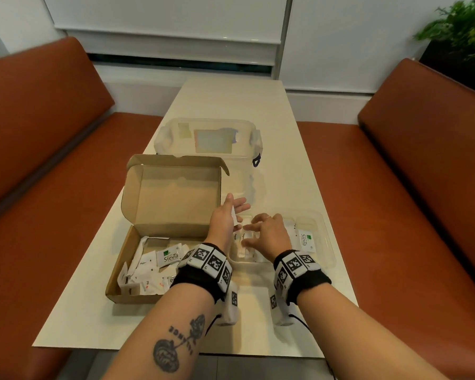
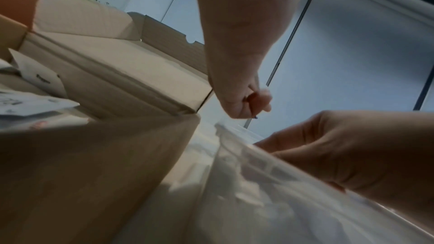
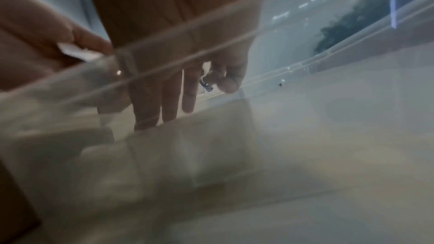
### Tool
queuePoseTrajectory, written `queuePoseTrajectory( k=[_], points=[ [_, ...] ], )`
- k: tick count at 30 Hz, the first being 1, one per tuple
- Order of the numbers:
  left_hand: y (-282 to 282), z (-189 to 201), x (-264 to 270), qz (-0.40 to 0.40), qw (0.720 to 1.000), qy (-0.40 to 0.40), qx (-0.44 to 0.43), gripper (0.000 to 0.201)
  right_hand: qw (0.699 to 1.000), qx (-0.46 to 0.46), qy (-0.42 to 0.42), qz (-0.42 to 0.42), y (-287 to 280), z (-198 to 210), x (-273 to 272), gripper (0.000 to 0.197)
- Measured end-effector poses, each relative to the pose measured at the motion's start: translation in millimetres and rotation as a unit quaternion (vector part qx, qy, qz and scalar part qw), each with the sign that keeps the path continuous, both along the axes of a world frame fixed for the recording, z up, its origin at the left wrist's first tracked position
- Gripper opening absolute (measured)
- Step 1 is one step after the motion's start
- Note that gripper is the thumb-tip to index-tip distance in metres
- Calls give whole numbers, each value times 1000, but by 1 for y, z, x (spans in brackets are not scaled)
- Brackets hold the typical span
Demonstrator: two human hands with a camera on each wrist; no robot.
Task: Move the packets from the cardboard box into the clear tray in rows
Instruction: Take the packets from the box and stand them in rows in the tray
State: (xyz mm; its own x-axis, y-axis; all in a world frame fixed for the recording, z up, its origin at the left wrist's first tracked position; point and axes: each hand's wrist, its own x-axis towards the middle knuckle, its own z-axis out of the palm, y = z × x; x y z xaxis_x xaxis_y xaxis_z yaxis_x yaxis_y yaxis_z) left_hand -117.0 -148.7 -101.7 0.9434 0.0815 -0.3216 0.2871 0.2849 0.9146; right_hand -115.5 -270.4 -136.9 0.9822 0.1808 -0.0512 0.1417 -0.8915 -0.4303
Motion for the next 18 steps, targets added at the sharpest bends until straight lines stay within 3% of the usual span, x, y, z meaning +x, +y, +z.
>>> queuePoseTrajectory(
  k=[3, 5, 8, 10, 13, 18],
  points=[
    [-3, 1, -1, -14, 1000, -11, 12, 47, 1000, -3, 0, 17, -1, 0, 0, 35],
    [-6, 1, -2, -15, 999, -20, 19, 49, 995, 99, -13, -16, -1, 4, 1, 28],
    [-10, 0, -1, -32, 998, -33, 35, 52, 941, 323, -12, -105, -4, 18, 1, 23],
    [-14, 1, -1, -52, 998, -28, 36, 52, 903, 411, 18, -121, -7, 28, 1, 19],
    [-20, 4, -1, -74, 997, -12, 35, 49, 883, 456, 70, -89, -13, 38, 2, 11],
    [-26, 3, -2, -88, 995, -10, 47, 44, 888, 447, 77, -78, -34, 44, 5, 13]
  ],
)
